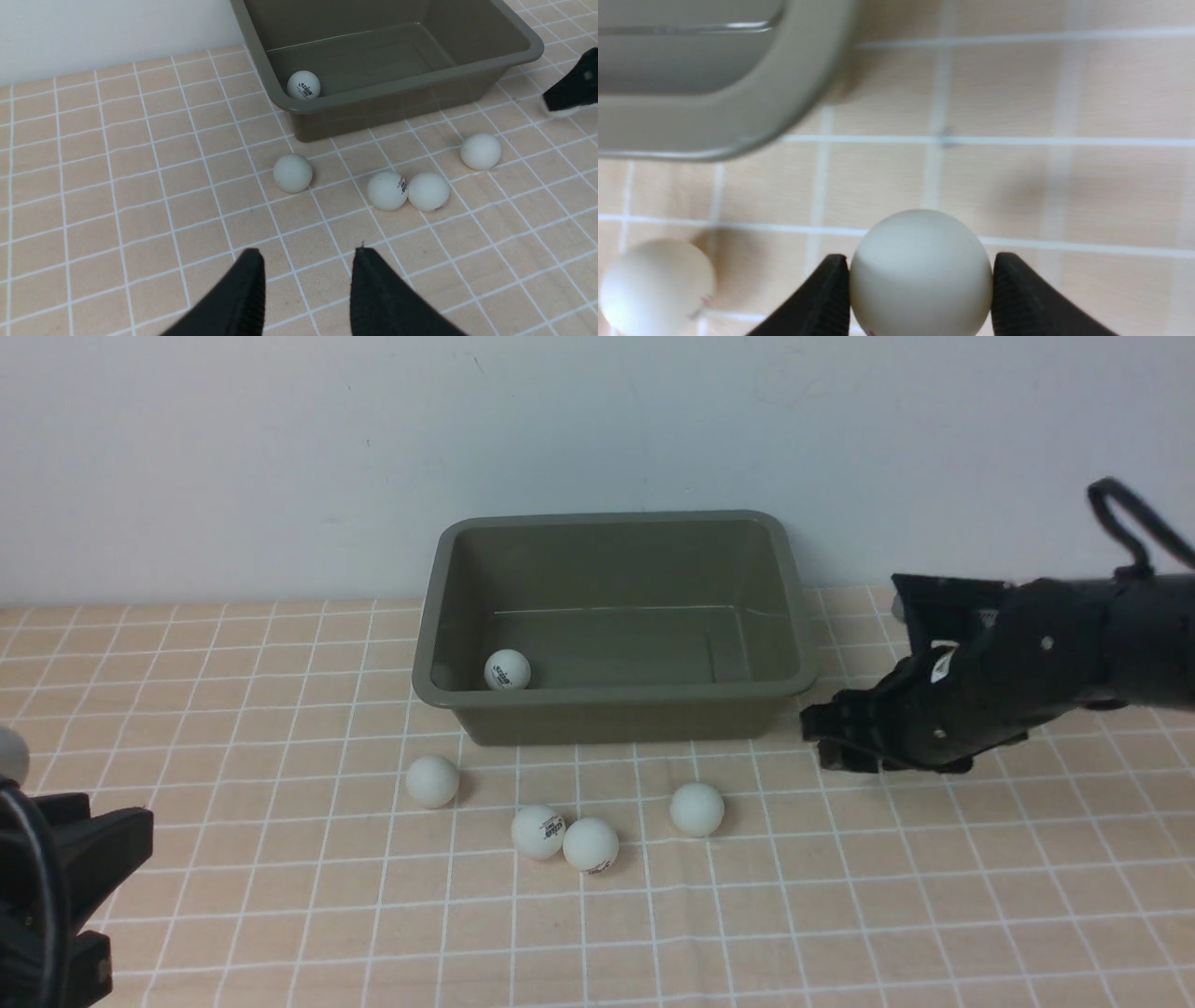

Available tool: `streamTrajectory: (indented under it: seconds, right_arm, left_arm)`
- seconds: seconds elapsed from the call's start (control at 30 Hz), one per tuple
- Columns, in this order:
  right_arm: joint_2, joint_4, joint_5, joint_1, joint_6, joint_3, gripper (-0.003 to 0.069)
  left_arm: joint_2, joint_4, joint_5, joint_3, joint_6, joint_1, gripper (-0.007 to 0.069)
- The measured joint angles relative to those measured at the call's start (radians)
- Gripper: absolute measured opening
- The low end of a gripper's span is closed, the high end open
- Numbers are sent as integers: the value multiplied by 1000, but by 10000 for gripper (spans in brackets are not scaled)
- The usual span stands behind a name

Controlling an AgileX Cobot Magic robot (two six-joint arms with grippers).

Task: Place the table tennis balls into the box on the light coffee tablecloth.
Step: 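Reach for and grasp a ping pong ball on the table, then release the ping pong ball into the bin and lift the gripper away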

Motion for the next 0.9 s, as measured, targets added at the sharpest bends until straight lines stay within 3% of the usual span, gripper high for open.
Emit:
streamTrajectory:
  seconds: [0.2, 0.53, 0.63, 0.83, 0.9]
  right_arm:
    - [-139, 8, 42, -8, -137, -13, 357]
    - [-1, 438, 101, -8, -581, -268, 357]
    - [109, 502, 142, -8, -629, -377, 357]
    - [240, 505, 177, -8, -638, -483, 363]
    - [267, 505, 178, -8, -639, -501, 416]
  left_arm:
    - [0, 0, 0, 0, 0, 0, 206]
    - [0, 0, 0, 0, 0, 0, 206]
    - [0, 0, 0, 0, 0, 0, 206]
    - [0, 0, 0, 0, 0, 0, 206]
    - [0, 0, 0, 0, 0, 0, 206]
